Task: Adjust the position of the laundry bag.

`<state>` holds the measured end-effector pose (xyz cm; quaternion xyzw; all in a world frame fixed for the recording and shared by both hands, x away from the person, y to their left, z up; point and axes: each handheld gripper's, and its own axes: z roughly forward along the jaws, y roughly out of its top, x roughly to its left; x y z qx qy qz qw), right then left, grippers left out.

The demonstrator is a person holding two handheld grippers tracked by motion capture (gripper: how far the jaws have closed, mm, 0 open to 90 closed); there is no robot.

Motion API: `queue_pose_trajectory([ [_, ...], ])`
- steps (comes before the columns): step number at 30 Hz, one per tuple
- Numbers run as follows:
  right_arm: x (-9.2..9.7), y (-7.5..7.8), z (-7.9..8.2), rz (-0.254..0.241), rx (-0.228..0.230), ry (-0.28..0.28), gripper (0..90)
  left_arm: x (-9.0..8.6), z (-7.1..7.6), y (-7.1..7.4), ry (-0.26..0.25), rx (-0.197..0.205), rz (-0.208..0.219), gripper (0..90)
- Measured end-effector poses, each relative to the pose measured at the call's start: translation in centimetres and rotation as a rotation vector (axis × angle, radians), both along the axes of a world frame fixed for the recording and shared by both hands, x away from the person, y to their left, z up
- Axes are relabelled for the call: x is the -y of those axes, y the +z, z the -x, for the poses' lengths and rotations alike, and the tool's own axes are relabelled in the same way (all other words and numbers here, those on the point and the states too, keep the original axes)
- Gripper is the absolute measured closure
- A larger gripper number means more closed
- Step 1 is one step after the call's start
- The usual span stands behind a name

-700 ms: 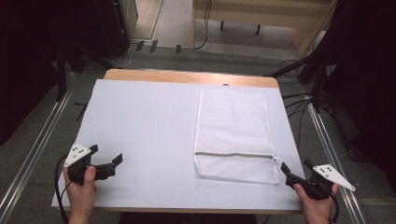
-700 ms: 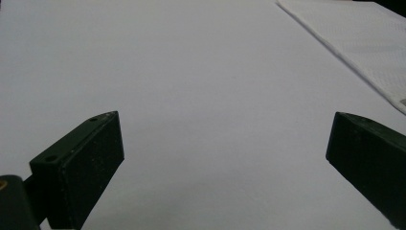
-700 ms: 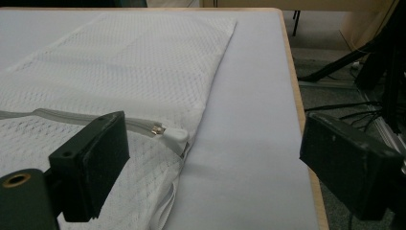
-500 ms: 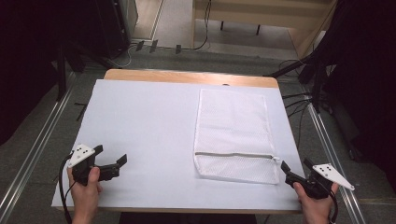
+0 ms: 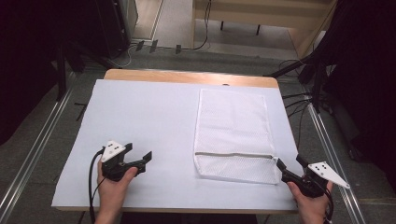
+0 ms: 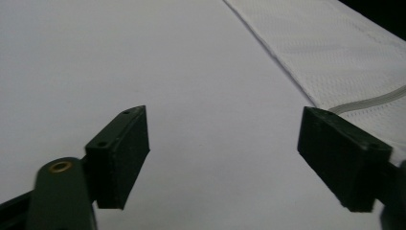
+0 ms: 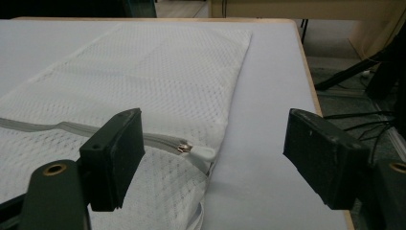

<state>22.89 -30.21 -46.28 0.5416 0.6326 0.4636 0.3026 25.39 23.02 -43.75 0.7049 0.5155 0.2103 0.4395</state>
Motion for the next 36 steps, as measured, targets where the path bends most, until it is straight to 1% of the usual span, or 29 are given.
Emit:
queue_pose_trajectory([
  [1, -0.1, 0.1, 0.0, 0.014, -0.006, -0.016, 24.3, 1.5, -0.8, 0.0, -0.019, -0.014, -0.018, 22.7],
  [2, -0.1, 0.1, 0.0, 0.018, -0.007, -0.026, 25.1, 2.0, -1.2, -0.1, -0.027, -0.021, -0.023, 23.7],
  [4, -0.1, 0.1, 0.0, 0.021, -0.008, -0.041, 26.3, 3.7, -2.3, -0.2, -0.044, -0.035, -0.040, 25.7],
  [5, 0.0, 0.1, 0.0, 0.021, -0.009, -0.048, 26.8, 4.3, -2.6, -0.2, -0.048, -0.039, -0.045, 27.4],
  [6, 0.0, 0.0, 0.0, 0.023, -0.008, -0.051, 27.6, 4.3, -2.6, -0.2, -0.048, -0.039, -0.045, 27.6],
  [7, 0.0, 0.0, 0.0, 0.021, -0.003, -0.055, 28.8, 5.7, -3.6, -0.3, -0.064, -0.054, -0.049, 27.7],
  [8, 0.0, 0.0, 0.0, 0.021, -0.003, -0.055, 28.8, 5.7, -3.6, -0.3, -0.064, -0.054, -0.049, 28.3],
  [9, 0.1, -0.1, -0.1, 0.013, -0.001, -0.052, 30.3, 6.4, -4.2, -0.3, -0.069, -0.059, -0.050, 28.3],
  [12, 0.3, -0.2, -0.3, -0.016, -0.002, -0.036, 35.6, 7.9, -5.3, -0.3, -0.077, -0.061, -0.048, 35.0],
  [13, 0.4, -0.3, -0.4, -0.028, -0.006, -0.026, 37.2, 8.8, -6.2, -0.4, -0.093, -0.075, -0.044, 37.4],
  [16, 0.4, -0.5, -0.5, -0.025, -0.018, -0.011, 38.5, 10.2, -7.4, -0.5, -0.099, -0.094, -0.049, 41.5],
  [17, 0.4, -0.5, -0.5, -0.025, -0.018, -0.011, 38.5, 10.2, -7.4, -0.5, -0.099, -0.094, -0.049, 42.7],
  [18, 0.4, -0.5, -0.5, -0.029, -0.019, -0.009, 38.8, 10.6, -7.8, -0.7, -0.100, -0.103, -0.053, 42.7],
  [19, 0.4, -0.5, -0.5, -0.032, -0.018, -0.003, 39.6, 10.9, -8.2, -0.9, -0.100, -0.110, -0.048, 46.2],
  [20, 0.4, -0.5, -0.5, -0.032, -0.018, -0.003, 39.6, 11.2, -8.6, -1.1, -0.096, -0.122, -0.037, 46.2],
  [21, 0.5, -0.6, -0.5, -0.039, -0.020, -0.001, 40.0, 11.7, -9.4, -1.5, -0.085, -0.144, -0.032, 49.4],
  [22, 0.5, -0.6, -0.6, -0.047, -0.022, 0.000, 40.5, 11.8, -9.8, -1.7, -0.083, -0.152, -0.022, 51.9],
  [23, 0.6, -0.7, -0.6, -0.056, -0.027, 0.003, 40.9, 11.8, -10.0, -1.8, -0.083, -0.159, -0.011, 54.7],
  [24, 0.6, -0.7, -0.6, -0.059, -0.029, 0.006, 41.3, 11.9, -10.5, -2.0, -0.088, -0.175, 0.010, 56.8],
  [26, 0.6, -0.8, -0.6, -0.065, -0.032, 0.011, 41.5, 12.0, -10.7, -2.1, -0.087, -0.180, 0.012, 59.5],
  [27, 0.6, -0.8, -0.6, -0.072, -0.036, 0.014, 41.6, 12.3, -11.1, -2.4, -0.093, -0.196, 0.028, 60.9],
  [28, 0.6, -0.8, -0.6, -0.072, -0.036, 0.014, 41.6, 12.3, -11.1, -2.4, -0.093, -0.196, 0.028, 61.6],
  [29, 0.5, -0.8, -0.7, -0.074, -0.037, 0.014, 41.7, 12.8, -11.4, -2.7, -0.102, -0.209, 0.014, 62.2],
  [31, 0.5, -0.9, -0.7, -0.070, -0.035, 0.019, 41.8, 13.3, -11.5, -2.8, -0.118, -0.220, 0.008, 63.8],
  [36, 0.4, -0.9, -0.7, -0.069, -0.040, 0.021, 41.9, 14.0, -11.7, -3.1, -0.105, -0.229, -0.008, 64.2],
])
